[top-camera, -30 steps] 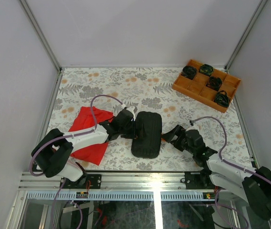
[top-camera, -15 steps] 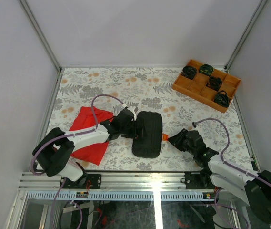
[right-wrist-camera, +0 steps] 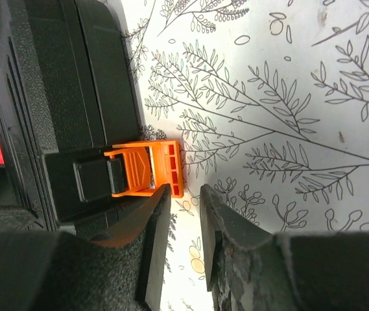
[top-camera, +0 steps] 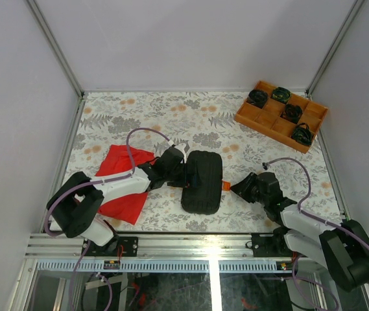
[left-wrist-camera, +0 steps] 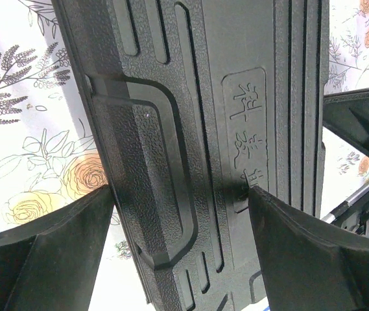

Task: Sort the tools into containers
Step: Close the storage box at the center of the board.

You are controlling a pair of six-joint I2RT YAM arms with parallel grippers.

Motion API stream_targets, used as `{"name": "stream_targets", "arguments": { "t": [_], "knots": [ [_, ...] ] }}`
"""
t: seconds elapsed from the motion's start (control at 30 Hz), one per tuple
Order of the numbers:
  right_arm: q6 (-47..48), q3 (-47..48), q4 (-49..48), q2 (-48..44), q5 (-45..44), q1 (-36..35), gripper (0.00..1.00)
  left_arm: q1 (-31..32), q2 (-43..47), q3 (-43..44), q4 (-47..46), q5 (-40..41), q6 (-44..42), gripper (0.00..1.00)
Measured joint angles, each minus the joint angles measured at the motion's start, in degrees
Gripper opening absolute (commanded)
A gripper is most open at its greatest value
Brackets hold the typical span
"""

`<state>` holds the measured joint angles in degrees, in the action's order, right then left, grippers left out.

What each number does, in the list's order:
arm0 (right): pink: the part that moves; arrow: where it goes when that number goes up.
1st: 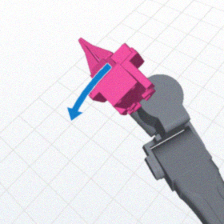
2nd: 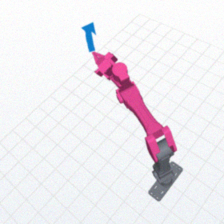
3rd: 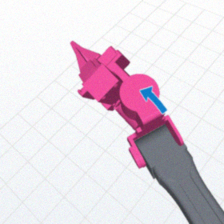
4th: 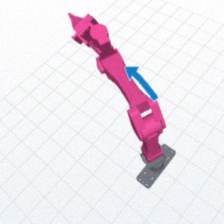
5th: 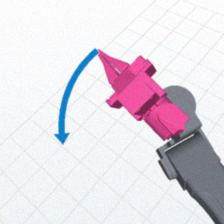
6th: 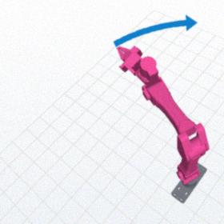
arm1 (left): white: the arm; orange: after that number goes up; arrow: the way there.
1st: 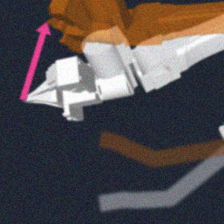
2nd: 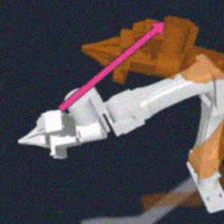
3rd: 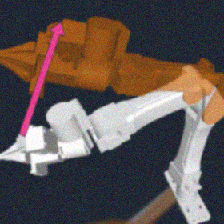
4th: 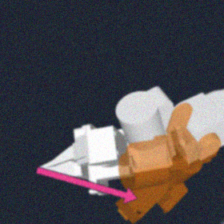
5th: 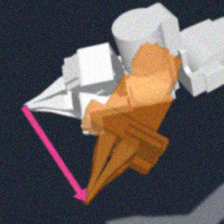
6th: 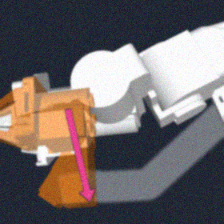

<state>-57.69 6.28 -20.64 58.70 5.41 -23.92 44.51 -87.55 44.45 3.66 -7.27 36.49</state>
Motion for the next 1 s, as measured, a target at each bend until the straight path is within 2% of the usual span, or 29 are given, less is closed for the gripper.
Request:
{"name": "stream_targets", "arguments": {
  "t": [0.23, 0.6, 0.77, 1.0],
  "knots": [
    [3.4, 0.3, -3.6, 3.3, 5.0, 3.0, 0.33, 0.0, -0.1, -0.2, -0.6, -0.1, 0.2, 0.79],
    [3.9, 0.5, -13.3, 11.2, 13.0, 5.3, 0.43, 0.0, -0.5, -0.2, -1.4, -0.3, 0.4, 0.79],
    [2.6, -1.0, -17.6, 12.2, 14.4, 6.1, 0.43, 0.0, -0.5, -0.2, -1.4, -0.3, 0.4, 0.79],
    [1.5, -4.9, -22.0, 10.1, 15.1, 6.1, 0.37, -0.1, -1.4, 0.0, -1.7, -0.7, 0.5, 0.78]
  ]
}}
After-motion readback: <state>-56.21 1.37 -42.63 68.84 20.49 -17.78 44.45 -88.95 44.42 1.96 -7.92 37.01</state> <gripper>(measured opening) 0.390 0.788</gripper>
